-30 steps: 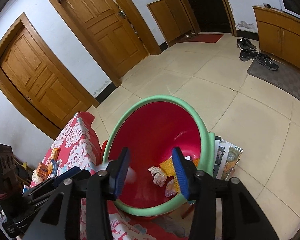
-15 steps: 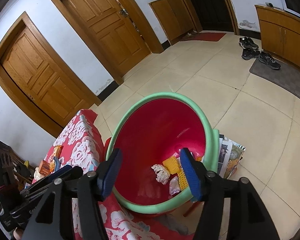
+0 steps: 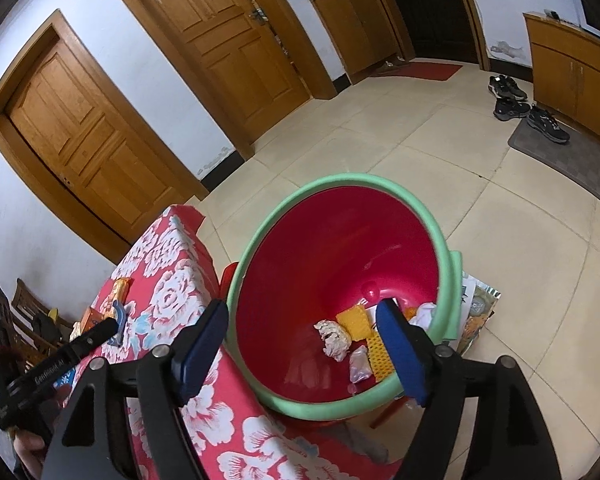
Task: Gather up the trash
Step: 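Move both open tools back over the table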
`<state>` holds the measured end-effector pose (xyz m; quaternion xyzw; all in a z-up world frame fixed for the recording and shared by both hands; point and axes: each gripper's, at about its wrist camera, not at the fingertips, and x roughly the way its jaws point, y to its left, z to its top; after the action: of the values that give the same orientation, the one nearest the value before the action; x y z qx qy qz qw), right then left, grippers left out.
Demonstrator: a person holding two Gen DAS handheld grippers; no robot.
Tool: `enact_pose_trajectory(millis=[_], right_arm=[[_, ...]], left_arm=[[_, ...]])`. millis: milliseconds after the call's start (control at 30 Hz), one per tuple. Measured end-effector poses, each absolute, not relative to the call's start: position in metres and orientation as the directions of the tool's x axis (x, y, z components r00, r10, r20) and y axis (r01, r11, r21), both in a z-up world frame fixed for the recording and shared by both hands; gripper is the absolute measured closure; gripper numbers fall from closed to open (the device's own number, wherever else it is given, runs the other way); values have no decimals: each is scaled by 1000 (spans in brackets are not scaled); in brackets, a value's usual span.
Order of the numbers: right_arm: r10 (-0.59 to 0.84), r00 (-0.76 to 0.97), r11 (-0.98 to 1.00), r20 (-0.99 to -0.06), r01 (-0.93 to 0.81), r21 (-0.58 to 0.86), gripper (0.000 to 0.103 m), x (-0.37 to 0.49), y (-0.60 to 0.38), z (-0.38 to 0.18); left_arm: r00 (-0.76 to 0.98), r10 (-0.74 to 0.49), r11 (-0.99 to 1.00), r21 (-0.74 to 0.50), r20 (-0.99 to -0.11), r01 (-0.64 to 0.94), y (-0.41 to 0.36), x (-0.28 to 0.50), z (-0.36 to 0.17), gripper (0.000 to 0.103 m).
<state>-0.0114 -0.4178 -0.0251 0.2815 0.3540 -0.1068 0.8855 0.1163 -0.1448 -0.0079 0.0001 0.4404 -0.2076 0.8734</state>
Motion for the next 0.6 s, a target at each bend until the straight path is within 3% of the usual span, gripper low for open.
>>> enact_pose_trajectory(millis=[600], right_arm=[[54,719,859,-693,321,400,24,10,-378,-16]], left_arm=[[648,-194,980,-167,-736,104,-23,159,5,50]])
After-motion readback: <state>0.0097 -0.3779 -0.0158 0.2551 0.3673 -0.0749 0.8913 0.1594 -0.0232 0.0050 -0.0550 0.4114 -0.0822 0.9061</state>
